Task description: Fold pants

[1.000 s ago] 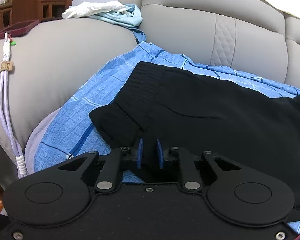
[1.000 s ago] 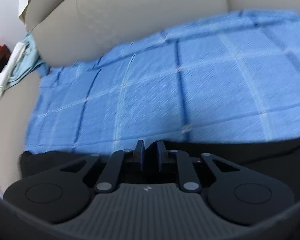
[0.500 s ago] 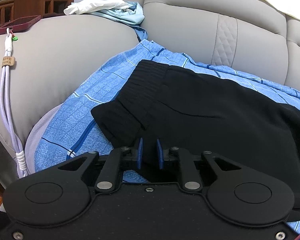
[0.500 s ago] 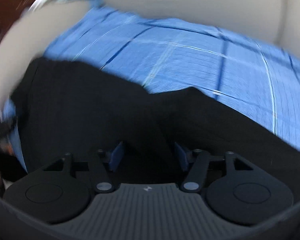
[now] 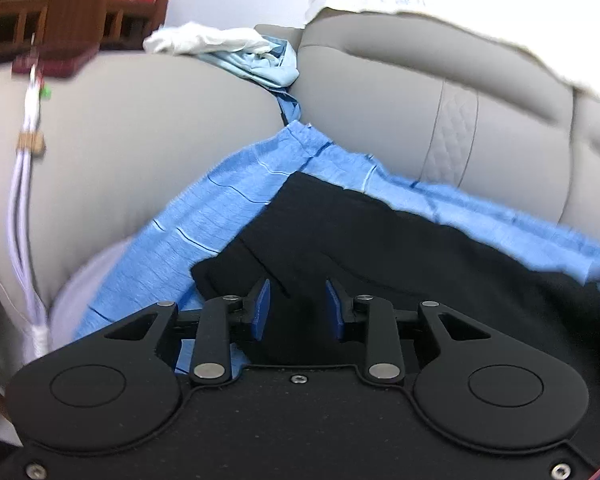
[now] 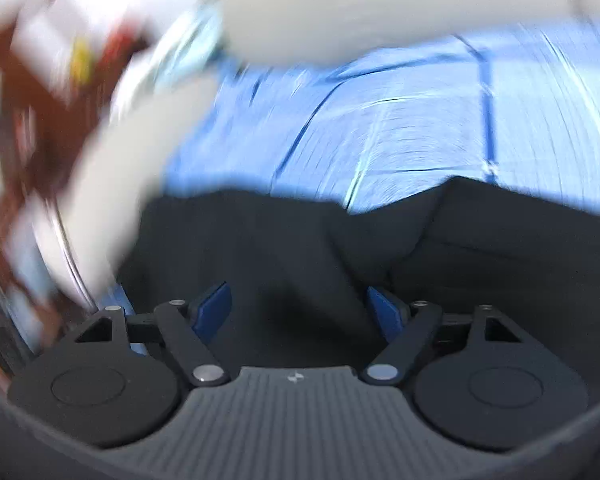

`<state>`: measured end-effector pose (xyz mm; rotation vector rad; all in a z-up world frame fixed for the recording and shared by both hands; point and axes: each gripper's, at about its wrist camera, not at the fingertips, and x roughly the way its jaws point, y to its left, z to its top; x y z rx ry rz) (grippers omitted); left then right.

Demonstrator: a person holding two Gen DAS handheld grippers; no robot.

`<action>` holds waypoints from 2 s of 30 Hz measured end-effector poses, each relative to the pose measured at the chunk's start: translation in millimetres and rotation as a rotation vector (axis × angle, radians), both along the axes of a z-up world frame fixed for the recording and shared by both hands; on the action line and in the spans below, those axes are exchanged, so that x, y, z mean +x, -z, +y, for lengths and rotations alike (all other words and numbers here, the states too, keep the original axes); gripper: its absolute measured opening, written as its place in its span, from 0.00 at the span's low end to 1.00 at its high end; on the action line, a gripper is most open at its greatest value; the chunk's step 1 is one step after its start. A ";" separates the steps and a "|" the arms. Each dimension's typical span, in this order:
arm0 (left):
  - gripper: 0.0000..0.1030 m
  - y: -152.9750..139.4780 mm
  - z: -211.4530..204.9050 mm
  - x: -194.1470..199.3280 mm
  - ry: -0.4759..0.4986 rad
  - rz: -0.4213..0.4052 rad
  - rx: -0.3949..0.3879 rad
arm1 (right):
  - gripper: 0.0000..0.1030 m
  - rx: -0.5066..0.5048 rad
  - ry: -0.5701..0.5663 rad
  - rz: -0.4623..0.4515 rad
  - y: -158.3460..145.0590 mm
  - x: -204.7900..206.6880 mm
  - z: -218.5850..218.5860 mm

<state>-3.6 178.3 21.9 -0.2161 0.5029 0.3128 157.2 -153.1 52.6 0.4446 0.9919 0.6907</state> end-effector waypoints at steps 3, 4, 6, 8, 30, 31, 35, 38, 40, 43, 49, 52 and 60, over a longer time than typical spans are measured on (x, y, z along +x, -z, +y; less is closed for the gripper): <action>0.25 9.2 -2.8 7.3 -0.007 0.052 0.065 | 0.68 0.221 0.167 0.113 17.7 20.1 -23.8; 0.25 10.8 -3.9 8.1 -0.011 0.054 0.086 | 0.63 0.239 0.209 0.135 22.4 25.1 -25.9; 0.25 11.4 -5.4 10.6 -0.015 0.066 0.116 | 0.46 0.238 0.262 0.170 29.2 33.3 -25.2; 0.25 12.3 -4.5 13.2 -0.024 0.072 0.121 | 0.32 0.260 0.302 0.147 29.1 39.5 -26.6; 0.31 21.0 -0.9 13.0 -0.031 0.013 0.116 | 0.23 -0.322 0.087 -0.031 -6.7 39.7 30.3; 0.31 21.2 -0.6 13.1 -0.031 0.011 0.115 | 0.14 -0.277 0.069 0.004 -3.4 41.4 34.6; 0.31 21.7 1.8 12.2 -0.028 0.004 0.108 | 0.02 -0.162 0.219 0.020 6.1 49.3 19.0; 0.32 22.4 2.2 12.4 -0.030 0.004 0.116 | 0.03 -0.027 0.382 0.065 14.9 60.2 -12.4; 0.33 22.6 2.9 13.1 -0.034 0.004 0.118 | 0.03 0.033 0.455 0.073 18.5 67.4 -29.1; 0.33 22.5 4.9 13.9 -0.040 0.000 0.106 | 0.02 0.078 0.575 0.028 17.4 78.6 -49.3; 0.33 22.4 6.9 14.6 -0.050 -0.010 0.091 | 0.16 -0.148 0.452 -0.174 -14.4 62.7 -34.3; 0.33 22.1 8.1 15.2 -0.054 -0.012 0.082 | 0.20 -0.309 0.177 -0.335 -23.3 16.1 10.0; 0.34 22.1 9.6 14.4 -0.045 -0.011 0.092 | 0.38 -0.534 -0.108 -0.492 16.0 -43.6 58.3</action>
